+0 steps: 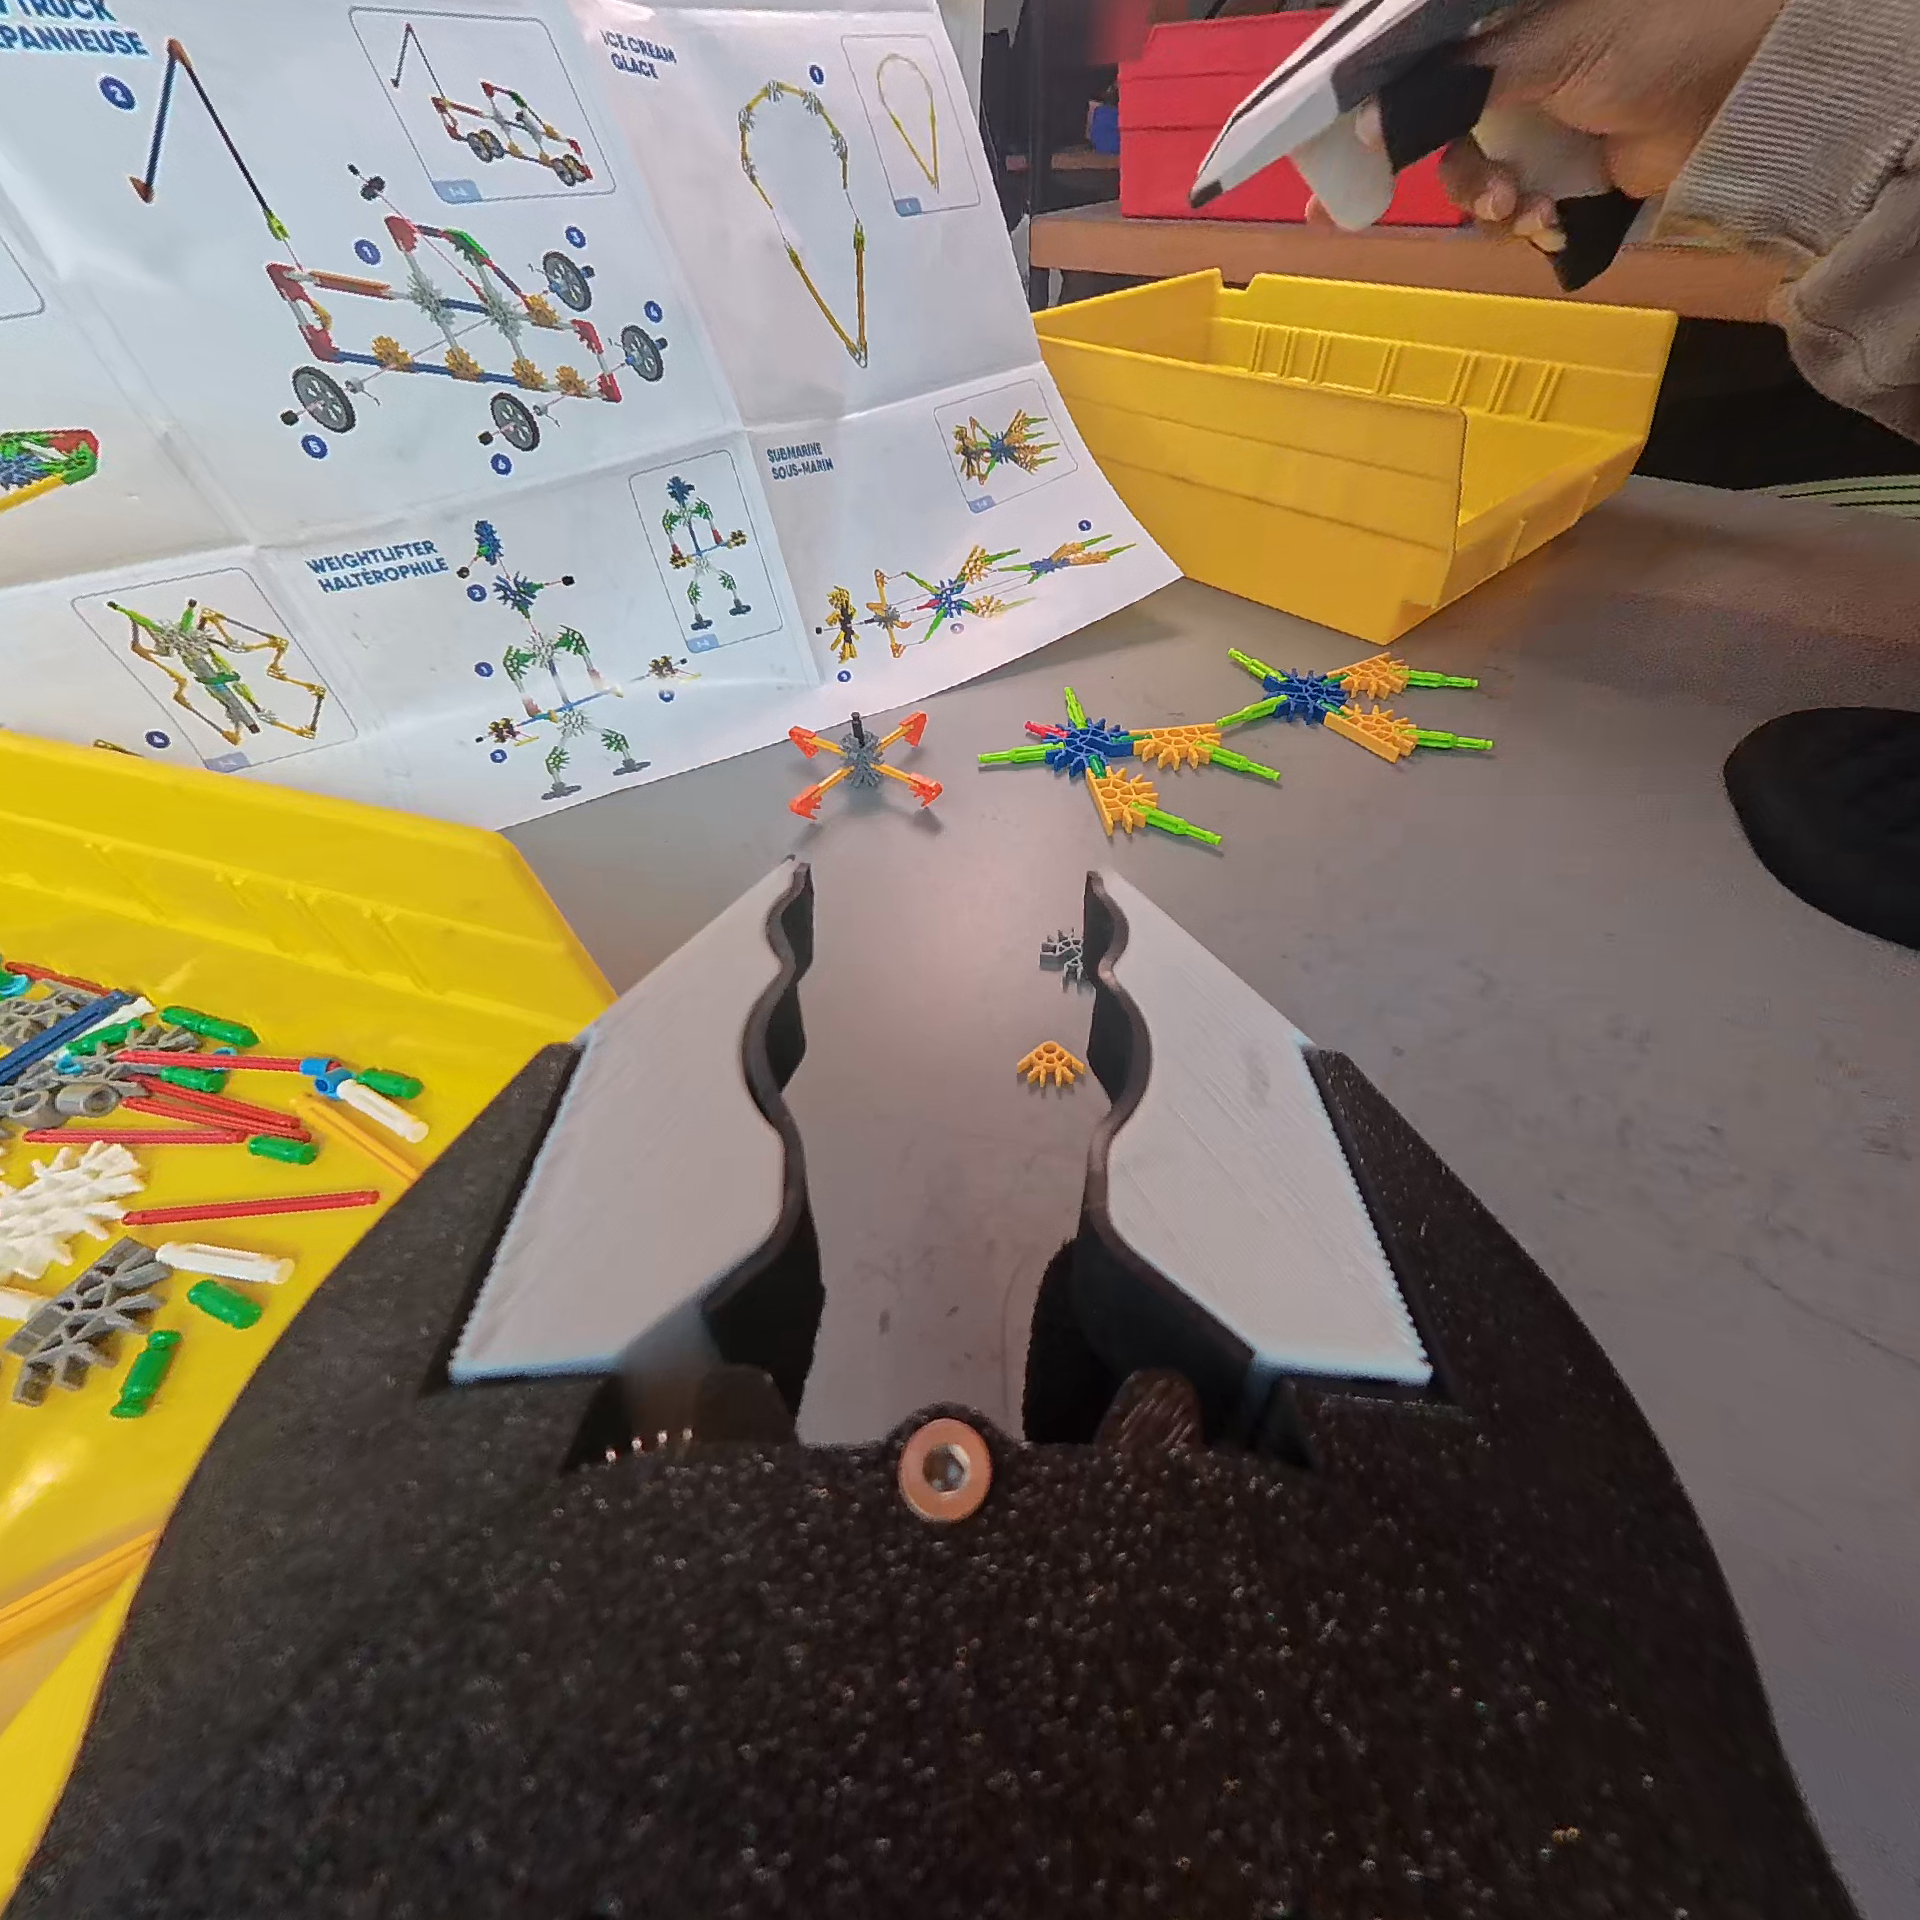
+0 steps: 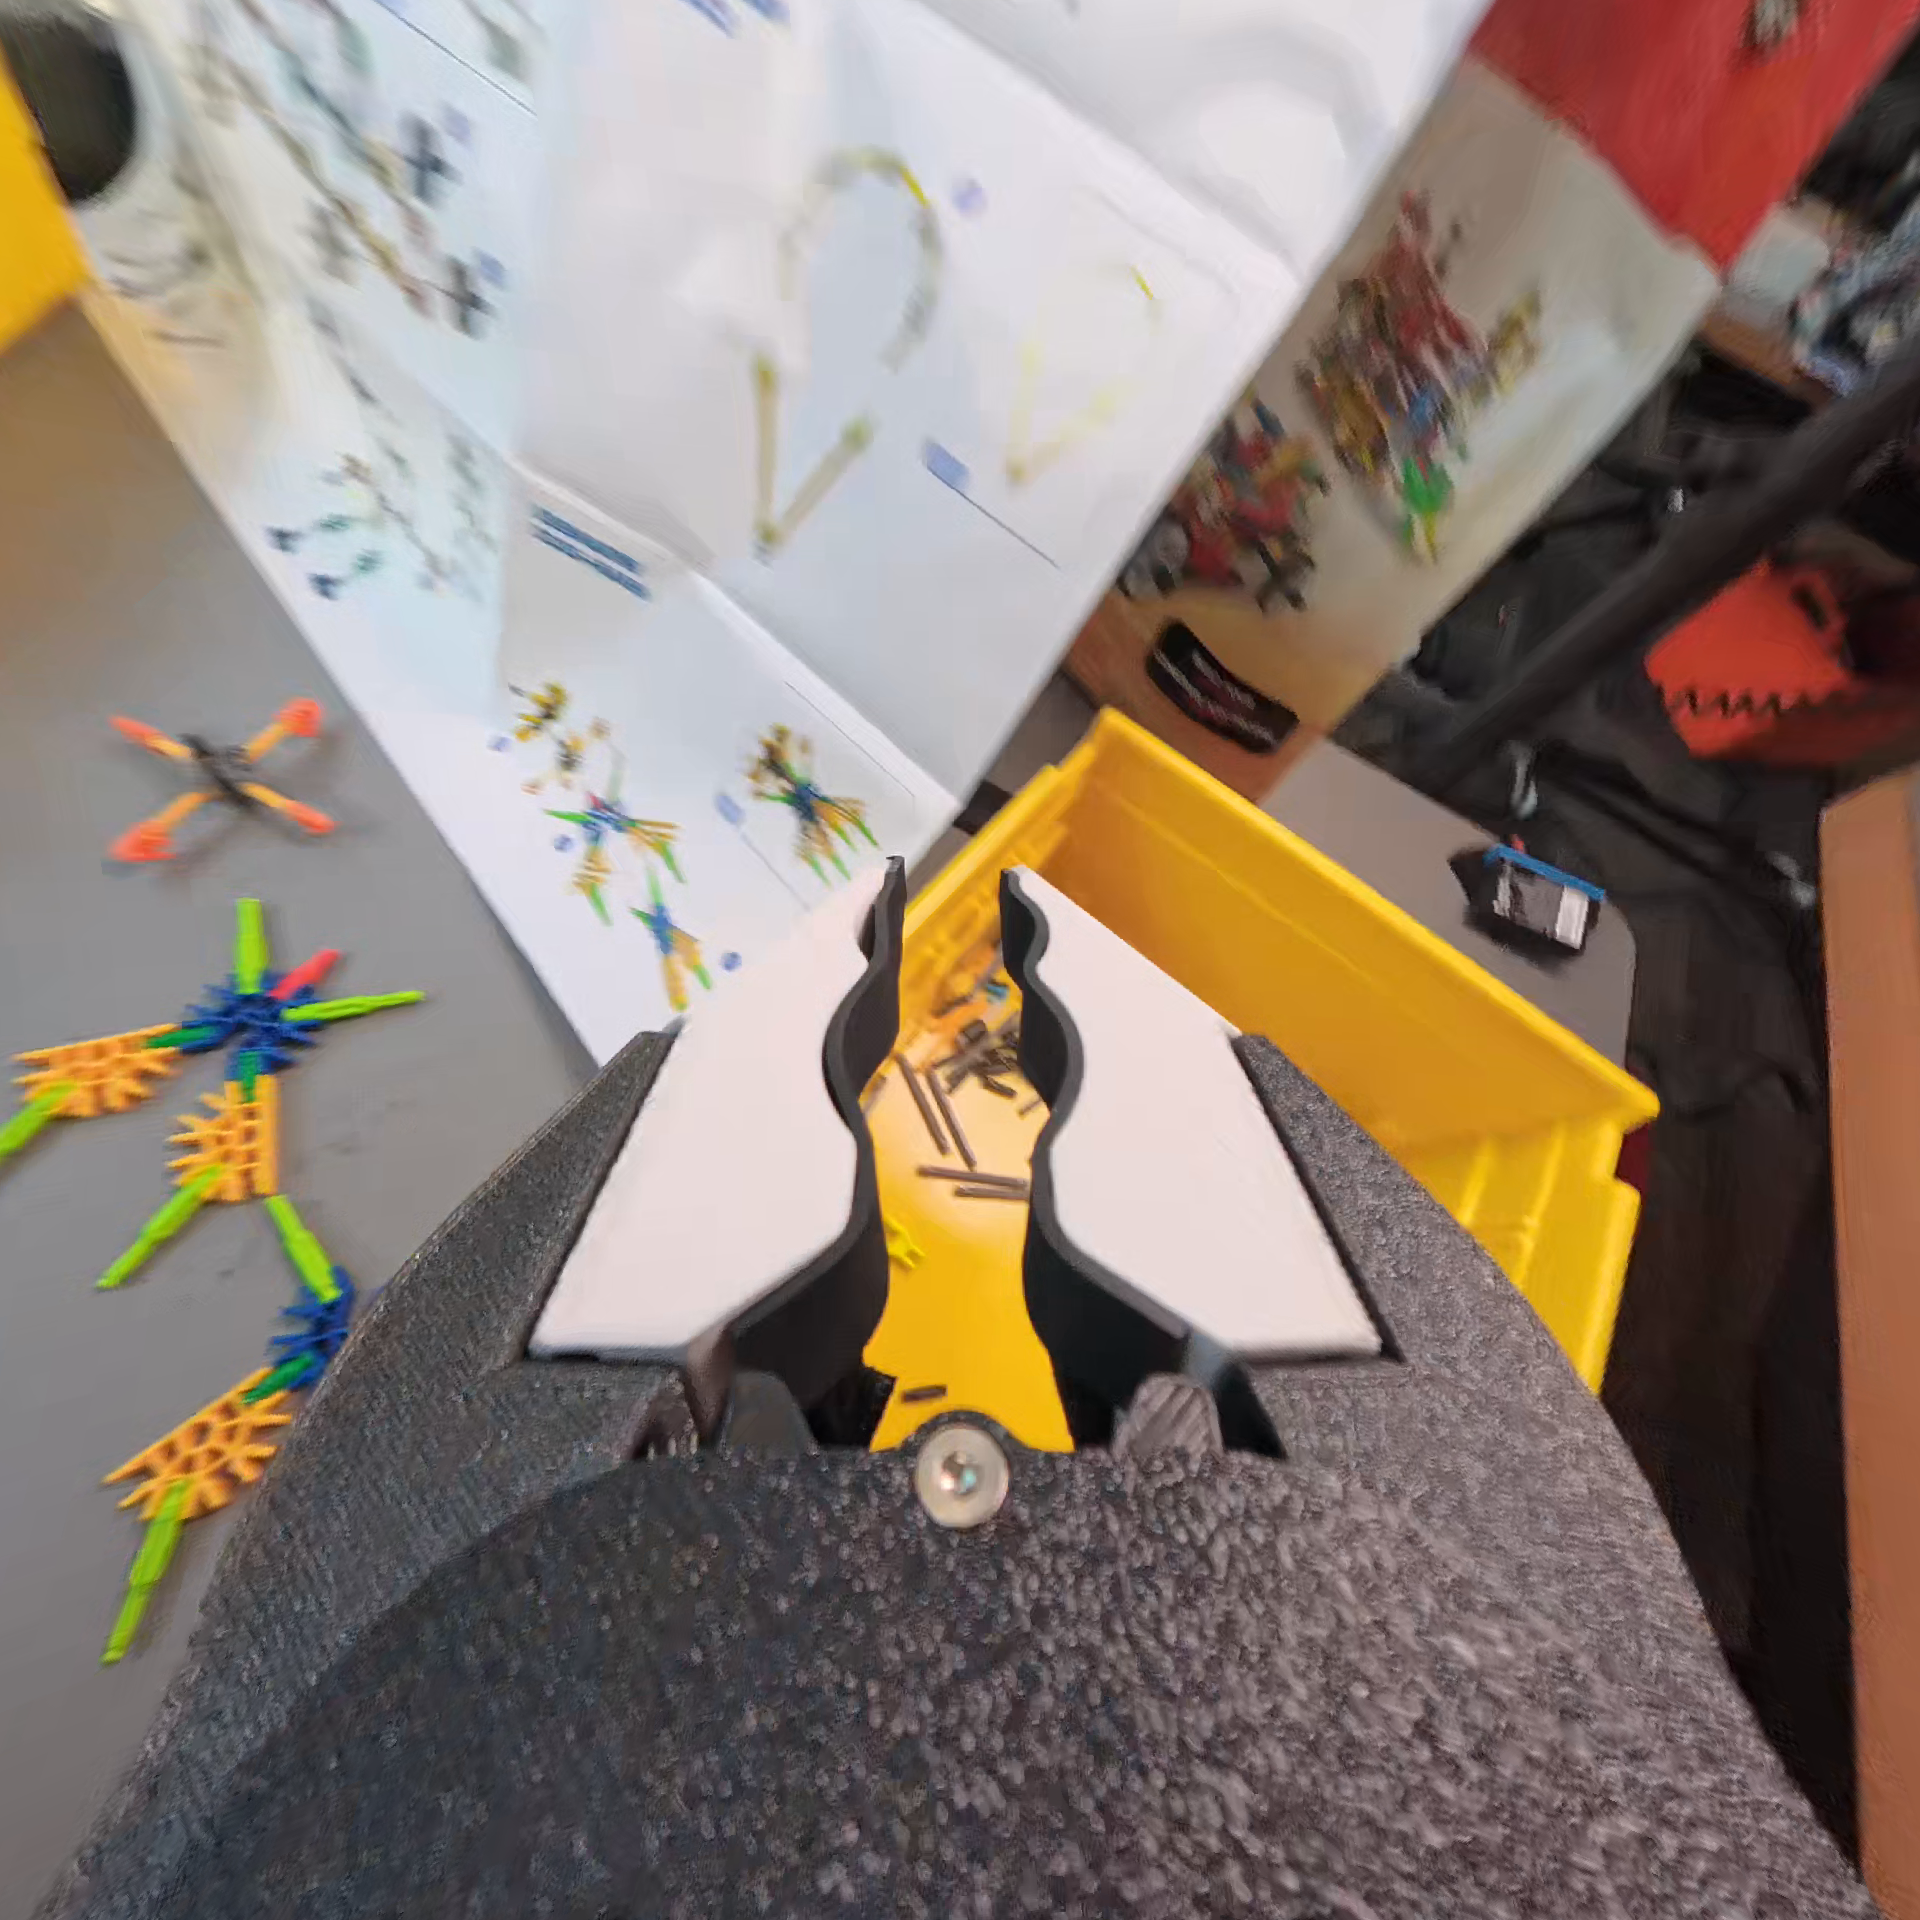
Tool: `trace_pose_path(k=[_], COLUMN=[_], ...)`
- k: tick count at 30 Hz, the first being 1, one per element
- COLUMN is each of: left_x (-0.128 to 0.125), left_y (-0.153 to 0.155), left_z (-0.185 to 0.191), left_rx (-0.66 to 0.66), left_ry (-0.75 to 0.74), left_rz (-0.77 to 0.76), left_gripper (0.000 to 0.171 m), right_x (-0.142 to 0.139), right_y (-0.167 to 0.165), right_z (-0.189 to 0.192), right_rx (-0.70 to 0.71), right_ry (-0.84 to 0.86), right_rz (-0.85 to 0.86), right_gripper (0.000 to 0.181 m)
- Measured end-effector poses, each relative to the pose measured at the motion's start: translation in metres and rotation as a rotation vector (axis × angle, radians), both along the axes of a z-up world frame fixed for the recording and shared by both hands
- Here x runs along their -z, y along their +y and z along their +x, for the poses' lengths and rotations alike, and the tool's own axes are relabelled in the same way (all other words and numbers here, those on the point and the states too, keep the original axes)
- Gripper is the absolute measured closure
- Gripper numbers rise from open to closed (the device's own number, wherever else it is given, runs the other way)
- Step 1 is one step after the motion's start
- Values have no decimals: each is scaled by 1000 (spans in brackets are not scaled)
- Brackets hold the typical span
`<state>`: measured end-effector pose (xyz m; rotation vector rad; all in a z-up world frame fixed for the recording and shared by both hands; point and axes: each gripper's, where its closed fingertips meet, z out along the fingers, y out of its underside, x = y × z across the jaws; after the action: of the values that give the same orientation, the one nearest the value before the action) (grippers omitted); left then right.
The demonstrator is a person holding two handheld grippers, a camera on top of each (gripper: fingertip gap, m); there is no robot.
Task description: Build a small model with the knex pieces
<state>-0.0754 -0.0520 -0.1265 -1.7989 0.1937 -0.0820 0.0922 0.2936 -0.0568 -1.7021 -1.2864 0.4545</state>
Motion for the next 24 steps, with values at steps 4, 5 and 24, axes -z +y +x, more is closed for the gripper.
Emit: trace_pose_path(k=[4,5,24], left_x=[4,5,16], left_y=[1,2,4], left_z=[-2,-3,-9], left_rx=[-10,-13,-20], left_ry=[3,0,-34], left_rz=[-12,-15,-51], left_gripper=[120,120,120], right_x=[72,87,157], right_y=[71,81,112], right_z=[26,30,36], right_rx=[180,208,253], right_ry=[-133,-154,-244], right_rz=[-168,-190,-342], right_gripper=[167,167,179])
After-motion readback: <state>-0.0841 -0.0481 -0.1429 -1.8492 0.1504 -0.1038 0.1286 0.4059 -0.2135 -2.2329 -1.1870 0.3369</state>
